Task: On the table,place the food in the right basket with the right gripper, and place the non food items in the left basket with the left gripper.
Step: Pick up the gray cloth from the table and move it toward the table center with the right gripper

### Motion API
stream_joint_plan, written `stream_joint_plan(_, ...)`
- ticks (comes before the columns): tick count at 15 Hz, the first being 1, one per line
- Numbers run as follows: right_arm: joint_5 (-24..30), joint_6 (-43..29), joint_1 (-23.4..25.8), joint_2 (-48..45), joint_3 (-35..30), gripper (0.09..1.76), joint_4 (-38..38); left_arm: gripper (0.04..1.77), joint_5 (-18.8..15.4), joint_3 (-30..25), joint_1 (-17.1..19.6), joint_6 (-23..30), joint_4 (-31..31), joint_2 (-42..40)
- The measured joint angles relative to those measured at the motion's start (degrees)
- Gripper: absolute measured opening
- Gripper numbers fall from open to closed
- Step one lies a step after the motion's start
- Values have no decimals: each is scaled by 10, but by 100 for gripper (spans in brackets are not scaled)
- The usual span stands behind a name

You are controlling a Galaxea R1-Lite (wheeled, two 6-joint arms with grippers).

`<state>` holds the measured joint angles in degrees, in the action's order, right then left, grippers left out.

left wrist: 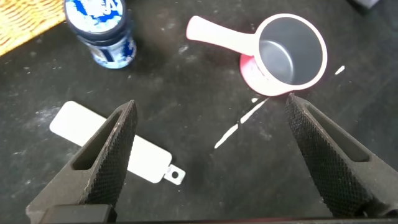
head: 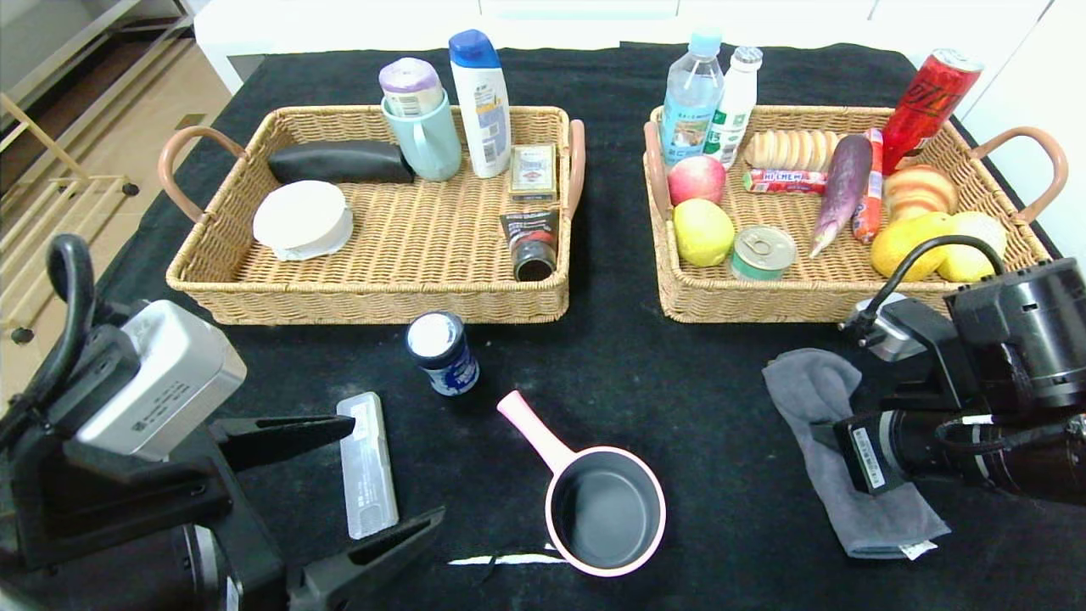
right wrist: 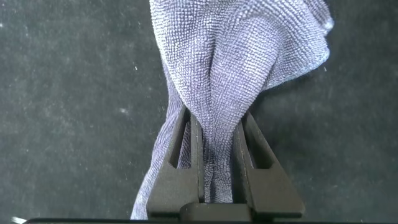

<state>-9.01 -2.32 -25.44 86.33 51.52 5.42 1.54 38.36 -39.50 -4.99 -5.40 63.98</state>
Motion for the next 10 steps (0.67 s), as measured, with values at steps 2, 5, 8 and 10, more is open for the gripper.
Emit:
stream_joint_plan(2, 1, -1, -12, -25, 3, 35, 0, 172, 0, 0, -2, 0, 0, 0)
stream_joint_plan(5, 3, 4, -49, -54, 11, 35, -1, 172, 2, 0, -2, 0, 0, -3)
stream_joint_plan(8, -4, 22, -87, -50, 57, 35, 18, 172, 5, 2, -2, -5, 0, -5)
stream_joint_plan(10, -6, 27, -112, -34, 103, 35, 33, 172, 5, 2, -3, -4, 0, -6)
